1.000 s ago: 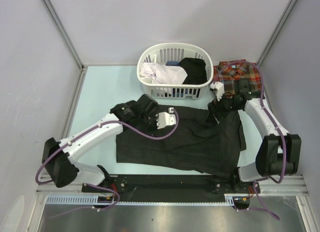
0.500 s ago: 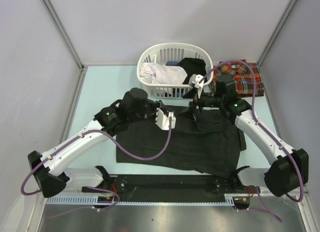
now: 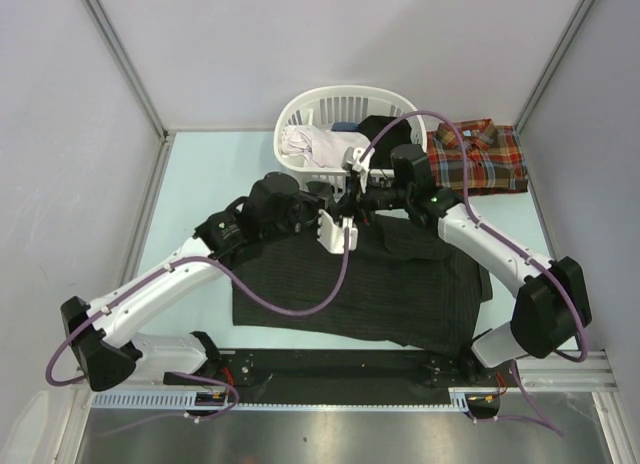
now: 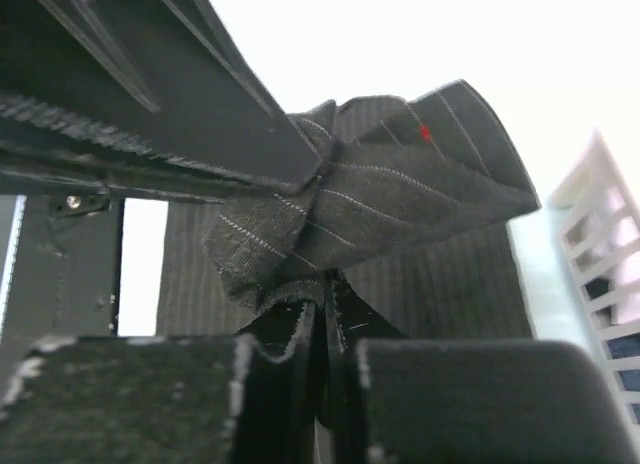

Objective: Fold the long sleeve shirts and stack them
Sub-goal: Fold the shirt

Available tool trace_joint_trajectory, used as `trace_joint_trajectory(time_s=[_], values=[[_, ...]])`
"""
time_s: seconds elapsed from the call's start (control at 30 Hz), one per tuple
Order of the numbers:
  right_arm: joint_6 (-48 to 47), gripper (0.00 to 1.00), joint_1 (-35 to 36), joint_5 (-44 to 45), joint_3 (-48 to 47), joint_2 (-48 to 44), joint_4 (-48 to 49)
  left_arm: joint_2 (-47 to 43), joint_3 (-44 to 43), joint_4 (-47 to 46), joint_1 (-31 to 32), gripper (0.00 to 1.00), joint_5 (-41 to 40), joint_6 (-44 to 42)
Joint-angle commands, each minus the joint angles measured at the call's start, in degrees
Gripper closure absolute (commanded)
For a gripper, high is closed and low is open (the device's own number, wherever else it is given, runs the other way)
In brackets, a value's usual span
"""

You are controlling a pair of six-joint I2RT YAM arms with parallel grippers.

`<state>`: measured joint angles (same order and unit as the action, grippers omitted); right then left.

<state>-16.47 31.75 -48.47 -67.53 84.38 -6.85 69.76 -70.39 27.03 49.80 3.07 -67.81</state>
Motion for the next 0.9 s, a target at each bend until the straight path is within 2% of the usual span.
trace_joint_trajectory(time_s=[0.0, 0.03, 0.07, 0.1, 0.17, 0.2, 0.3, 0.33, 0.4, 0.43, 0.47, 0.57, 0.63, 0.7, 0.83, 0.87], values=[[4.23, 1.0, -4.05, -0.58, -2.44, -3.33, 0.95, 0.21, -8.08, 1.52, -6.36, 0.62, 6.03, 15.92], [4.77, 1.0, -4.84, -0.49, -1.56, -4.39, 2.01, -0.23, -11.14, 3.1, -9.17, 0.37, 10.42, 24.13], [4.87, 1.0, -6.33, -0.66, -0.51, -6.92, 2.02, -0.5, -11.96, 4.6, -14.85, 0.28, 14.21, 28.05], [4.61, 1.0, -6.78, -0.84, -0.07, -7.82, 1.58, -1.02, -12.4, 5.66, -17.52, 0.22, 23.12, 32.78], [1.98, 1.0, -7.57, -1.45, 0.29, -9.66, -1.31, -1.03, -13.11, 7.68, -22.87, 0.13, 29.77, 35.98], [0.84, 1.0, -8.01, -1.98, 0.73, -11.06, -2.28, -0.76, -13.02, 8.04, -24.21, 0.11, 36.67, 37.39], [-5.23, 1.0, -8.28, -2.86, 1.17, -13.09, -7.02, -0.41, -12.32, 8.31, -25.98, 0.03, 44.98, 38.29], [-6.46, 1.0, -8.28, -3.03, 1.26, -13.53, -8.69, -0.32, -11.27, 8.13, -25.98, 0.01, 48.75, 38.19], [-12.59, 1.0, -7.58, -3.3, 1.34, -14.5, -11.15, 0.29, -10.38, 7.34, -25.98, 0.0, 50.97, 37.93], [-16.28, 1.0, -6.1, -3.13, 1.43, -15.9, -15.86, 1.42, -10.03, 7.6, -25.98, 0.01, 53.77, 37.93], [-27.02, 1.0, -4.52, -2.43, 1.78, -16.96, -18.61, 1.87, -9.59, 7.78, -25.98, 0.01, 55.45, 38.02], [-41.58, 1.0, 1.99, 2.49, 7.74, -22.66, -24.26, 3.02, -6.52, 7.25, -25.37, 0.01, 60.73, 37.05], [-52.4, 1.0, 4.19, 5.12, 11.26, -25.66, -24.87, 2.84, -3.37, 7.69, -24.14, 0.0, 59.69, 32.94], [-57.86, 1.0, 6.3, 6.01, 14.44, -27.07, -26.27, 1.44, -0.64, 8.3, -21.42, 0.01, 53.55, 26.28], [-59.03, 1.0, 8.15, 8.99, 14.44, -21.38, -36.36, 0.38, 4.9, 7.17, -21.32, 0.01, 45.81, 24.65], [-59.2, 0.98, 9.29, 10.31, 15.14, -19.53, -37.09, 0.21, 5.69, 6.99, -23.24, 0.01, 45.62, 25.0]])
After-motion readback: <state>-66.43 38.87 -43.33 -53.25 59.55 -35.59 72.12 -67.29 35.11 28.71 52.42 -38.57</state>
